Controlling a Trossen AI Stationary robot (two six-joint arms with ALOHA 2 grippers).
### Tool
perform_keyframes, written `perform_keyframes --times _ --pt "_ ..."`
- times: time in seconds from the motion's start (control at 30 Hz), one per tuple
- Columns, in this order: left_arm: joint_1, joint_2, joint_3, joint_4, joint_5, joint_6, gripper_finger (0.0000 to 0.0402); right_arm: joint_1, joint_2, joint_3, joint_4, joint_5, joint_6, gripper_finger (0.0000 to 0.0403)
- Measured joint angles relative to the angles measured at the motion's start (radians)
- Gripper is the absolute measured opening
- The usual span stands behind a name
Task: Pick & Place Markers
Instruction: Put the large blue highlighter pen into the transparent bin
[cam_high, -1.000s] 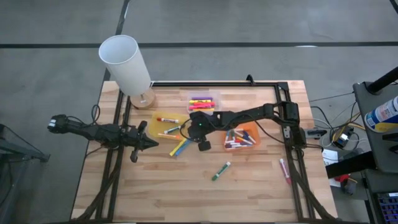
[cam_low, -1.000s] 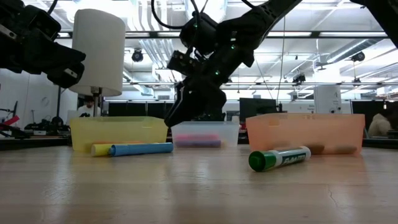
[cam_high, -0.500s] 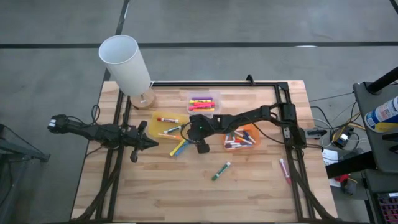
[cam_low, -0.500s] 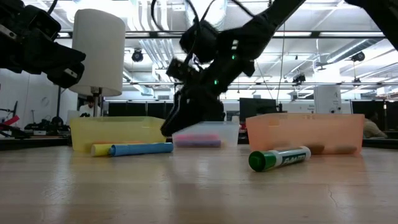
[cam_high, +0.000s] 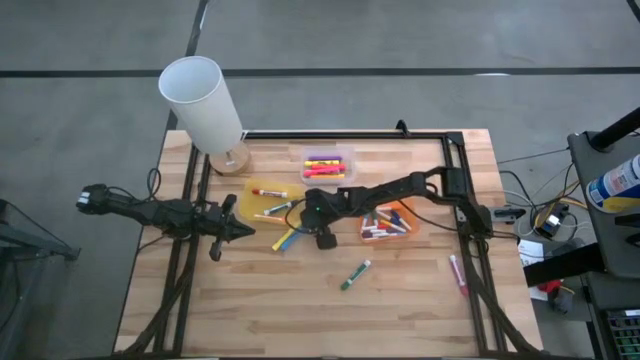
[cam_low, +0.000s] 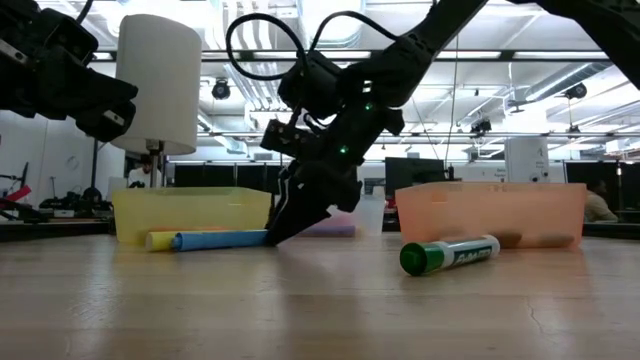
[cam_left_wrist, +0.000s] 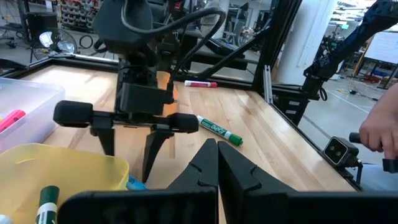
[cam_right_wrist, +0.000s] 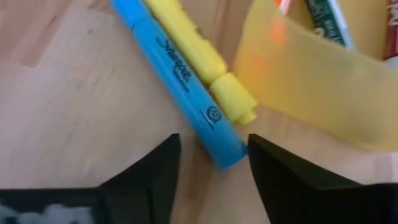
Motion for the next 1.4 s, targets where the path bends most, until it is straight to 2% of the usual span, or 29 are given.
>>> perform_keyframes --times 0.3,0.63,1.07,1.17,1.4 --pt "0.000 0.000 0.000 0.000 0.000 0.000 0.0000 0.044 -0.006 0.002 -0.061 -0.015 0.030 0.0058" --pt "0.000 0.000 0.000 0.000 0.000 0.000 0.0000 0.131 -0.068 -0.004 -0.170 -0.011 0.134 0.0056" --pt "0.000 0.002 0.000 0.000 0.000 0.000 0.0000 0.157 -0.320 -0.003 -0.371 0.420 0.179 0.0056" --pt "0.000 0.002 0.000 0.000 0.000 0.000 0.0000 0.143 -0.345 -0.007 -0.377 0.459 0.183 0.0056" --pt "0.000 0.002 0.000 0.000 0.000 0.000 0.0000 0.109 -0.350 -0.012 -0.377 0.465 0.183 0.0056"
